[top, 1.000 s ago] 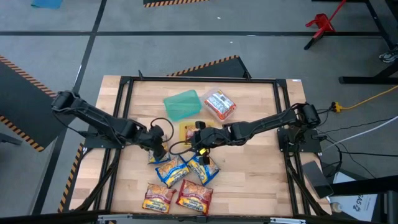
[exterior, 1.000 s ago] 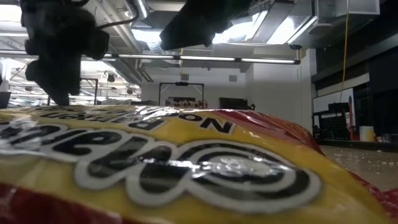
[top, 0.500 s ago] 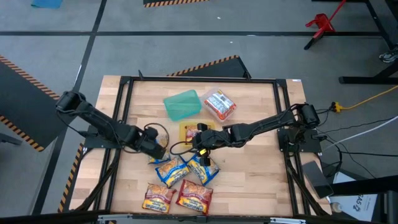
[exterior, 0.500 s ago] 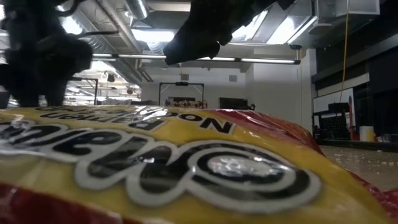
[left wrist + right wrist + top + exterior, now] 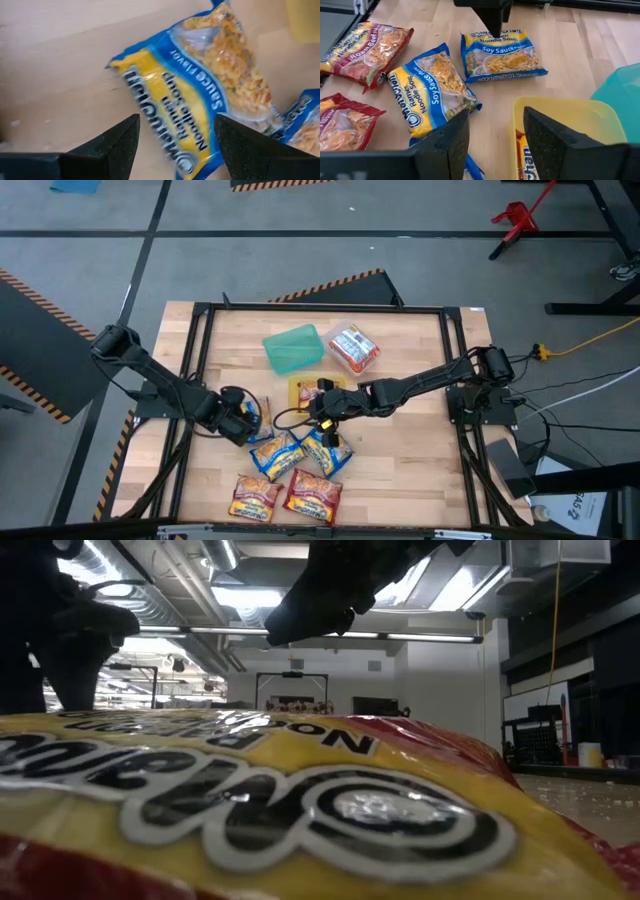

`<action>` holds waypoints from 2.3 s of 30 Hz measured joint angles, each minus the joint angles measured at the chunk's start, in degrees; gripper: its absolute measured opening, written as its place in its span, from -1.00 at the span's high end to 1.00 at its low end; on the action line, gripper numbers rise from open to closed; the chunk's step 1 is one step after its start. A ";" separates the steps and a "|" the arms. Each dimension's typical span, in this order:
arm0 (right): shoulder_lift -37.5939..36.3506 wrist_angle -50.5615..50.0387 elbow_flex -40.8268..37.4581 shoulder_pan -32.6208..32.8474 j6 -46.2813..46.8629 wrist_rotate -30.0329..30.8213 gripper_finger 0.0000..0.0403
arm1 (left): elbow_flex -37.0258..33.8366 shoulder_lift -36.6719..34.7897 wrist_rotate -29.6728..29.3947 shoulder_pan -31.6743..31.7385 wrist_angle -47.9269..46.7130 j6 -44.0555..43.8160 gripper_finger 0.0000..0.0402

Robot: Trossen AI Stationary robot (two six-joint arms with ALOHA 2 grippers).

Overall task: Sort Maruchan noodles
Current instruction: Put the top left blue noodle pack into the green bin

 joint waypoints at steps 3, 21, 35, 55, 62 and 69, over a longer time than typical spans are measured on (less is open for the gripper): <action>0.00 -0.28 0.00 0.00 1.52 -0.96 0.15 | -3.11 0.02 -1.80 0.00 6.72 -1.19 -0.24; 4.13 8.80 0.09 -1.19 15.26 9.67 0.16 | -15.04 0.02 -12.39 -1.09 33.03 -1.80 -0.24; 7.69 2.85 0.09 -2.73 20.86 12.38 0.16 | -19.01 -0.08 -14.42 -1.32 37.86 -2.25 -0.24; 14.28 13.66 0.07 2.25 32.89 5.62 0.16 | -19.15 0.02 -9.71 -1.60 43.10 3.80 -0.24; 15.46 15.27 0.00 2.10 37.93 2.57 0.16 | -19.17 0.07 -9.59 -1.62 43.97 4.72 -0.24; 15.41 15.07 0.04 2.03 38.71 1.35 0.16 | -19.17 0.07 -9.68 -1.60 44.31 4.96 -0.24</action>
